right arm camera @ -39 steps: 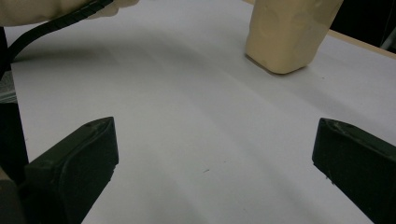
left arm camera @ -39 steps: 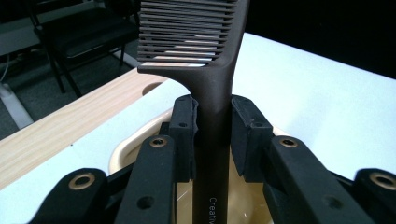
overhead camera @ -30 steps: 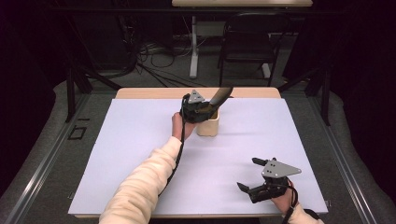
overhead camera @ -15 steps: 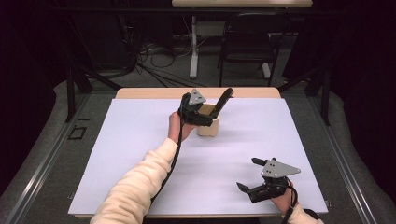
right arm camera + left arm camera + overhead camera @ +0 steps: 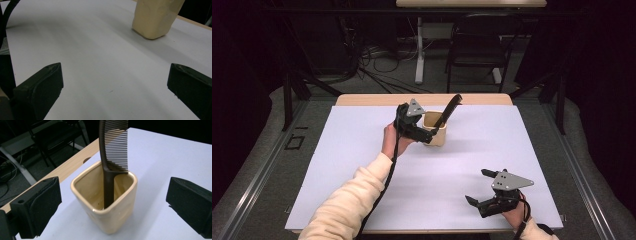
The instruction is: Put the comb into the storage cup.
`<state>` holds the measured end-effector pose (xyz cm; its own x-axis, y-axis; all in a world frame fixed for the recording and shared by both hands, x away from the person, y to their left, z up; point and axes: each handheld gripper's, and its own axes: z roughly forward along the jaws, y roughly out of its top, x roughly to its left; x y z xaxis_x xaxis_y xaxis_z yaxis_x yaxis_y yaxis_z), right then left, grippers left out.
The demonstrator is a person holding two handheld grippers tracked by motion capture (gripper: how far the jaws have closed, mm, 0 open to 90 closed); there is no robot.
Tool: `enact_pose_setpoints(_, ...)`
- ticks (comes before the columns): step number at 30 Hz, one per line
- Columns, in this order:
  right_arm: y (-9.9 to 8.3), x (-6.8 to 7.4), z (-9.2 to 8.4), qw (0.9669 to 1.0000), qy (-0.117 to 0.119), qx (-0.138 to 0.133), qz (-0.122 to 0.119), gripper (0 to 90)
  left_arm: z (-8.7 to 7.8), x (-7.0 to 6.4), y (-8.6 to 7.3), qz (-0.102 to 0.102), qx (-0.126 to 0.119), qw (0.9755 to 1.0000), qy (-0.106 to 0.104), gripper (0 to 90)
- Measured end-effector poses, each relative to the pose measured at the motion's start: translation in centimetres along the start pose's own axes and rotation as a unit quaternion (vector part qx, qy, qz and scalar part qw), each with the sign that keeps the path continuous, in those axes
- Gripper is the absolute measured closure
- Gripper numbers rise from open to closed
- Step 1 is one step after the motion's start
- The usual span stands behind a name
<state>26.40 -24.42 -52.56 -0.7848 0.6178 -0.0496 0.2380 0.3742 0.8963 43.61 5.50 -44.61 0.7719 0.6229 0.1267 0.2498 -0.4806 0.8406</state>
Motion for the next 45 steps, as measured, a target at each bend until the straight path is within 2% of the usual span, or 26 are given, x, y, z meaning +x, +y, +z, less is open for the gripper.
enact_pose_setpoints(5,0.0,0.0,0.0,1.0000,-0.001,-0.001,0.000,0.0,-1.2,0.3,-1.0,-0.009,0.003,0.9999,0.008,0.0)
enact_pose_setpoints(7,0.0,0.0,0.0,1.0000,0.000,0.001,0.000,0.0,-1.7,0.4,-1.6,-0.021,0.002,0.9997,0.009,0.0)
enact_pose_setpoints(12,0.0,0.0,0.1,1.0000,-0.001,0.001,0.000,0.0,-2.6,0.6,-2.7,-0.035,0.001,0.9993,0.015,0.0)
enact_pose_setpoints(21,0.0,0.0,0.1,1.0000,-0.001,0.002,0.001,0.0,-3.7,0.7,-4.2,-0.042,0.005,0.9989,0.019,0.0)
enact_pose_setpoints(29,0.0,0.0,0.1,1.0000,-0.001,0.002,0.001,0.0,-4.6,0.1,-5.8,-0.048,0.007,0.9986,0.020,0.0)
enact_pose_setpoints(34,0.0,0.0,0.1,1.0000,-0.001,0.002,0.000,0.0,-5.0,0.0,-7.0,-0.049,0.016,0.9985,0.021,0.0)
enact_pose_setpoints(45,0.0,0.1,0.0,1.0000,-0.001,0.000,0.000,0.0,-6.0,-0.4,-8.7,-0.052,0.024,0.9980,0.027,0.0)
